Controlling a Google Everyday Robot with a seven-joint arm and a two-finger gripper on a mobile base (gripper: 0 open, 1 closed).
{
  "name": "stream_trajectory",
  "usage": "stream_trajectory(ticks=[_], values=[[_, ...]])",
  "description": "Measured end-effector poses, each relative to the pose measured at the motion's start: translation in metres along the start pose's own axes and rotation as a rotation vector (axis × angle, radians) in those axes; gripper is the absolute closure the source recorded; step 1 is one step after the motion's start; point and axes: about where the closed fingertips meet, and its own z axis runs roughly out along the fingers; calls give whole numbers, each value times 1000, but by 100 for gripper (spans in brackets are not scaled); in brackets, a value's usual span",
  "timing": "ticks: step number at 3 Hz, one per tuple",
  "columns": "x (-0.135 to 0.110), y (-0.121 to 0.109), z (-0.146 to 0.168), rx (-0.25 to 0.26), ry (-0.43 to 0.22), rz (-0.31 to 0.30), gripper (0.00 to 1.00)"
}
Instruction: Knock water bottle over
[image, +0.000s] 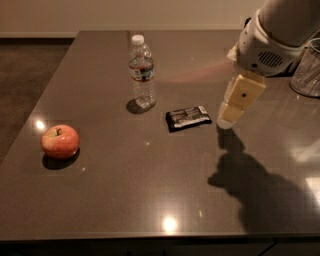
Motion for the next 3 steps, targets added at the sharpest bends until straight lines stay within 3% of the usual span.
stream_trajectory(ticks=[1, 3], values=[[-25, -5, 20, 12, -63, 38, 0], [-79, -45, 53, 68, -220, 120, 0]])
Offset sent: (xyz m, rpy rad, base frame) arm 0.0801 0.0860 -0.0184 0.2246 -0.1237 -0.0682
